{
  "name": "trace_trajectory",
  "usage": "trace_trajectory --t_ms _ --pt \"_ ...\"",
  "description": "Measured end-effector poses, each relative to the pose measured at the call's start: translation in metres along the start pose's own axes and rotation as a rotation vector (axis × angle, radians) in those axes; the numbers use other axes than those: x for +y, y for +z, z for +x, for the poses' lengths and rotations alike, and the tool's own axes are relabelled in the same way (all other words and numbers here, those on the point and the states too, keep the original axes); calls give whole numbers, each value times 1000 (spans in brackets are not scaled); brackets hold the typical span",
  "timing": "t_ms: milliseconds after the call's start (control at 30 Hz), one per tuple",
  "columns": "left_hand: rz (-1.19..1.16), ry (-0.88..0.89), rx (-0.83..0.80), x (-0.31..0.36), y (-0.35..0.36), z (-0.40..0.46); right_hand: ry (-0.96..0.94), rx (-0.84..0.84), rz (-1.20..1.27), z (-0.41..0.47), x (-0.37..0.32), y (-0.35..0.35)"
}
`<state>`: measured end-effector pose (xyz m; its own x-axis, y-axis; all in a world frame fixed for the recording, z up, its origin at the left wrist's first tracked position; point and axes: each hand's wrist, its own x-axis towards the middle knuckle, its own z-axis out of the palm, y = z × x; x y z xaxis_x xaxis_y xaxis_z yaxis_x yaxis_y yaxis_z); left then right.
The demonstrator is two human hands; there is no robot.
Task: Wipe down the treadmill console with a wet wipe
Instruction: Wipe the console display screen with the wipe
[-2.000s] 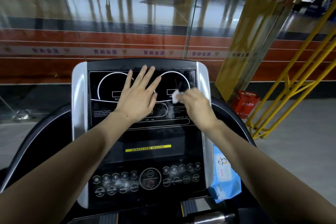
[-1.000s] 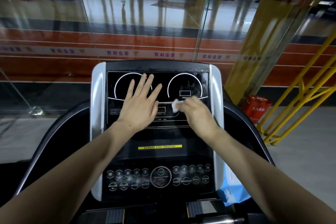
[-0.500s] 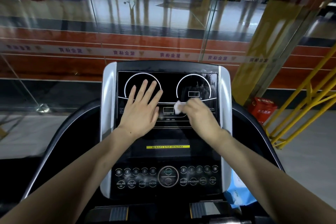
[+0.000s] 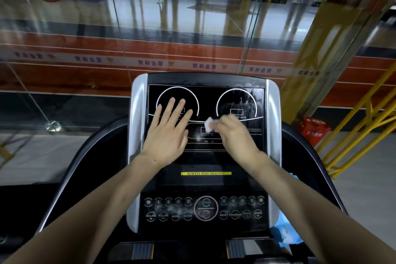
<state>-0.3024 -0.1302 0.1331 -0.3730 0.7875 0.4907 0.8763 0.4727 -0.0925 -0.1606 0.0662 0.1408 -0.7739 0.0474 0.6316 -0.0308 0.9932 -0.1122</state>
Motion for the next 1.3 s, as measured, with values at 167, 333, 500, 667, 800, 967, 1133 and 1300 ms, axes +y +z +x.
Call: trace_trajectory --t_ms 167,333,500,667,800,967,1133,1300 --pt "20 -16 -10 -6 -4 -6 95 126 -35 29 -7 2" --pt "54 -15 4 -20 -5 -18 -119 -90 48 -45 -31 14" --pt "71 -6 -11 -25 -6 -23 -52 -8 -16 16 -10 8" --pt "54 -29 -12 -28 -5 -30 50 99 -29 26 -27 14" --pt "42 -44 -10 -33 -6 -36 -96 -77 27 -37 -50 19" --pt "23 -43 -5 -37 -7 -42 -42 -2 -32 26 -28 9" --pt "-29 -42 19 -38 -7 -43 20 48 -28 28 -37 17" --pt "-83 -62 39 -41 -7 -44 -168 -139 21 -22 -55 23"
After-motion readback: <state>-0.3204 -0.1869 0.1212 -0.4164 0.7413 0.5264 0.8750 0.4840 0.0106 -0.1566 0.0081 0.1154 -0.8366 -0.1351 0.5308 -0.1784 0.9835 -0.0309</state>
